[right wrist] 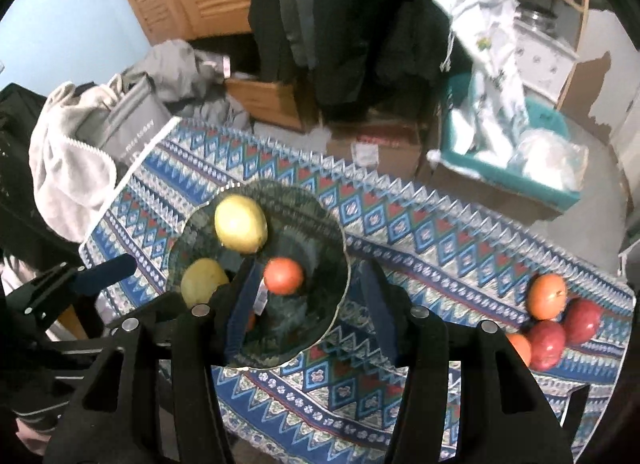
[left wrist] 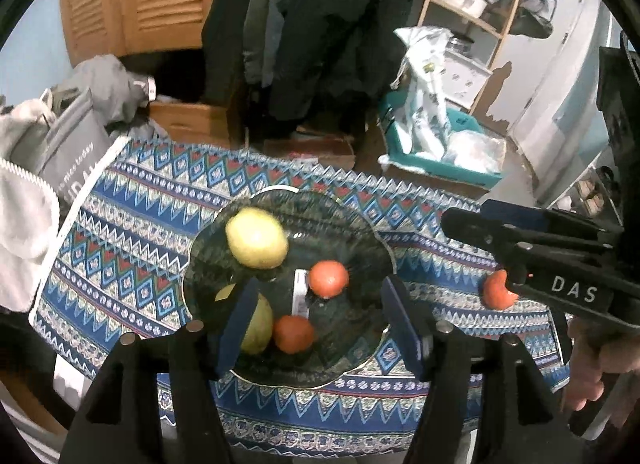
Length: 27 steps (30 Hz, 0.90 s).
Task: Organize fruits
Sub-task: 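Raise both tools away from the plate back toward the remaining fruit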
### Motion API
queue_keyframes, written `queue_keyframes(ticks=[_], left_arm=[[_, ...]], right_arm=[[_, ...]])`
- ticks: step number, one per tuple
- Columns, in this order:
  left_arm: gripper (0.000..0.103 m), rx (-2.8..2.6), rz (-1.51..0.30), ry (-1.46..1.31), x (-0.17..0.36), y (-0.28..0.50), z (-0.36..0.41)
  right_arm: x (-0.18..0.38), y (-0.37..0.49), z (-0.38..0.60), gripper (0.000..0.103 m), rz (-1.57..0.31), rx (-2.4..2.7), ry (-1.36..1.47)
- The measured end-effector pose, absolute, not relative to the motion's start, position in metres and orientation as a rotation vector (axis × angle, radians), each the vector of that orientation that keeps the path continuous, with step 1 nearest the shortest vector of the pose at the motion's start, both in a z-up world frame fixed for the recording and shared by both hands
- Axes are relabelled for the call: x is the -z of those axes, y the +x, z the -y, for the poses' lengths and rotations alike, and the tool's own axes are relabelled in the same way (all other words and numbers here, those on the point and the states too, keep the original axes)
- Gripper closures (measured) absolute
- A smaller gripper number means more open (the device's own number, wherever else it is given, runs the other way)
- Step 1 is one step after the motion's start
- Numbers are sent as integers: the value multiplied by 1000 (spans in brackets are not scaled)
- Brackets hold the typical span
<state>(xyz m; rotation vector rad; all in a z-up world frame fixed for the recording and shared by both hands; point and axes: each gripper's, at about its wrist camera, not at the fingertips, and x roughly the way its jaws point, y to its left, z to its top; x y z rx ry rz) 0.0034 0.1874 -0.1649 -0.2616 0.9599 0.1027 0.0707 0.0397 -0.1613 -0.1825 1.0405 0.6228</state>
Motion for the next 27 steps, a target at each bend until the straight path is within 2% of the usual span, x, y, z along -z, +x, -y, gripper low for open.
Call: queue_keyframes(ticks=[3, 6, 15, 27], left_arm=[[37, -90, -936, -250, 153, 2, -181], [31, -83, -907, -226, 141, 0, -173], [23, -60, -856, -198, 117, -1, -154], [22, -19, -848, -162, 100, 0, -119]], right_arm=[[143, 67, -31, 45, -1008, -609, -168], [128, 65, -20, 44, -978, -597, -156], [80, 53, 19, 34, -876, -559, -113], [47, 34, 74, 27, -795, -514, -72]])
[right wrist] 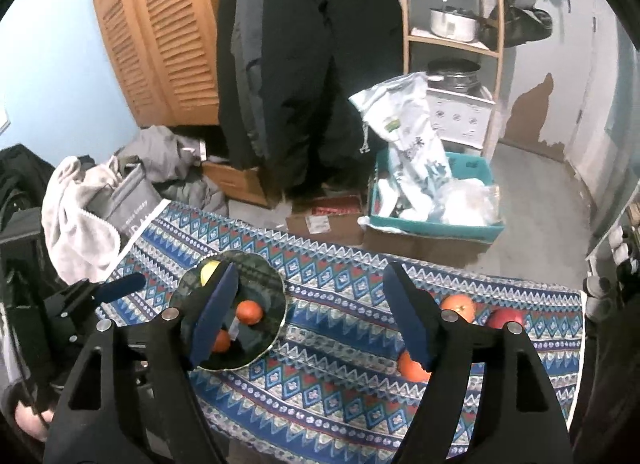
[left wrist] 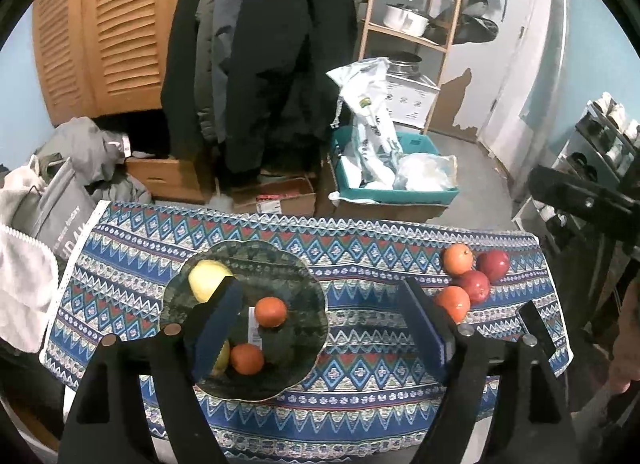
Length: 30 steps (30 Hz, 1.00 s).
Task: Organize fruits
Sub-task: 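Raise both tools away from the plate back toward the remaining fruit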
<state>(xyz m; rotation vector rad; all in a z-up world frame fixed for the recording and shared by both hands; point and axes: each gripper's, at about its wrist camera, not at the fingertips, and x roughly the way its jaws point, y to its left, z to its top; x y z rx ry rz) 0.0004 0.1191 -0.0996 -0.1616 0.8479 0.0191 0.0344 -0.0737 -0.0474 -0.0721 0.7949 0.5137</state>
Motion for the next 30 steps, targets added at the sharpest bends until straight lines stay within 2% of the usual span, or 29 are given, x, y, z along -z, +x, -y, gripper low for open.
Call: queue_keyframes(ticks=[5, 8, 30], left_arm=[[21, 1, -835, -127, 91, 0, -100], [15, 11, -821, -112, 86, -1, -90], [15, 41, -821, -29, 77, 8, -24]], right_arm=[[38, 30, 102, 25, -759, -469, -60], [34, 27, 120, 25, -742, -438, -51], [39, 20, 217, 24, -727, -286, 1]])
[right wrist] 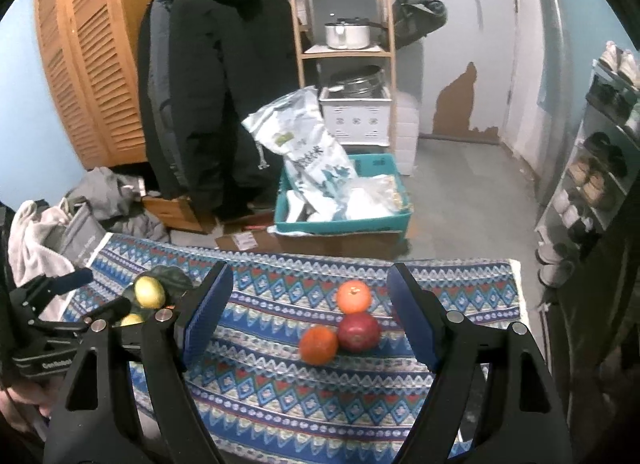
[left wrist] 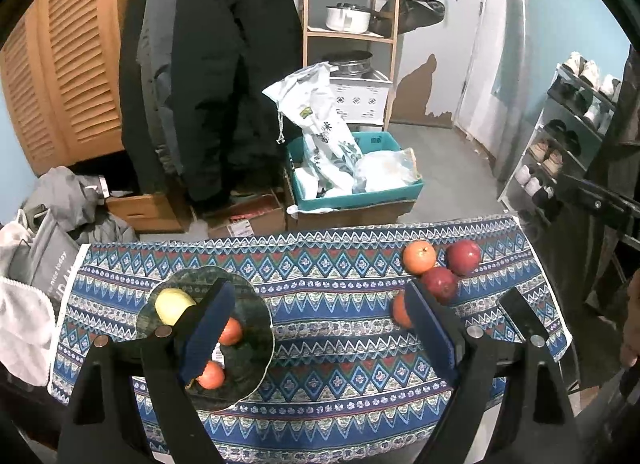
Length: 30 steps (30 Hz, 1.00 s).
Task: Organize fruits
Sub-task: 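Raise both tools away from the plate back toward the remaining fruit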
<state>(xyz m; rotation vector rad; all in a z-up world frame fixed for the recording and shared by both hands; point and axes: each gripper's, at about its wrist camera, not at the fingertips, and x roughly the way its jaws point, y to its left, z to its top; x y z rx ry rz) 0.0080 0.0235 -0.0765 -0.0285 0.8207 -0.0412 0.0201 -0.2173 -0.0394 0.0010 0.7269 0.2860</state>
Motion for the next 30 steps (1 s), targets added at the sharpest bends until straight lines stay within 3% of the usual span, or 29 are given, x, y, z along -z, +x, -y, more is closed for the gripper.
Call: queue_keyframes(ticks=[15, 30], left_arm=[[15, 39, -842, 14, 84, 18, 1], [15, 99, -1006, 13, 134, 55, 31]], right_arm=[[48, 22, 240, 24, -746, -261, 16], [88, 45, 262, 22, -843, -170, -23]])
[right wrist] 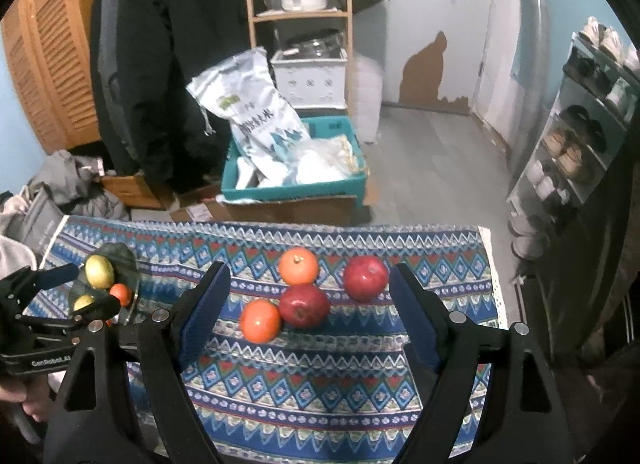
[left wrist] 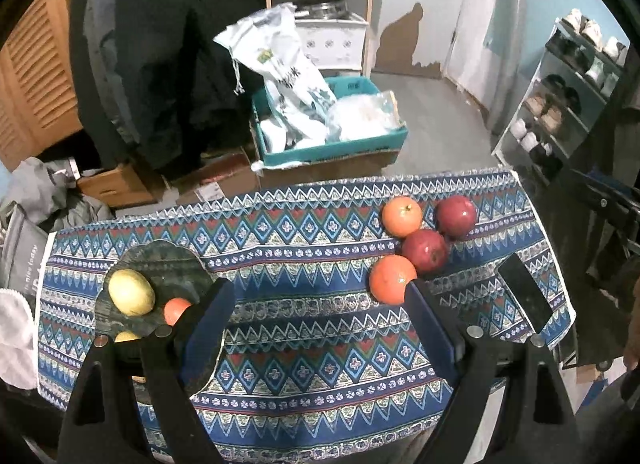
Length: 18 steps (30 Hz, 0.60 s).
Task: Organize fruits
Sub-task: 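Raise both tools away from the plate back toward the remaining fruit, then lower the left tool onto the large orange while the right tool grasps a red apple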
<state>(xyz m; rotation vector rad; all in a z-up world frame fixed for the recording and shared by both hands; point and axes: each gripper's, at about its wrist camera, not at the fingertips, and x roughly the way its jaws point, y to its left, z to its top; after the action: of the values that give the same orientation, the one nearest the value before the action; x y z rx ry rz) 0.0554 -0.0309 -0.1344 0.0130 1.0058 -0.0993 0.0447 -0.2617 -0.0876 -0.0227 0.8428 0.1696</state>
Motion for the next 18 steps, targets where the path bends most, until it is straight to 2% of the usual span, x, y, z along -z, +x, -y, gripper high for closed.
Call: queue_keyframes(ticks=[8, 18], left_arm=[[15, 122, -1080, 27, 160, 75, 44], [15, 131, -1160, 42, 207, 105, 64]], right_arm=[[114, 61, 270, 22, -921, -147, -21], [180, 86, 282, 22, -1092, -112, -31]])
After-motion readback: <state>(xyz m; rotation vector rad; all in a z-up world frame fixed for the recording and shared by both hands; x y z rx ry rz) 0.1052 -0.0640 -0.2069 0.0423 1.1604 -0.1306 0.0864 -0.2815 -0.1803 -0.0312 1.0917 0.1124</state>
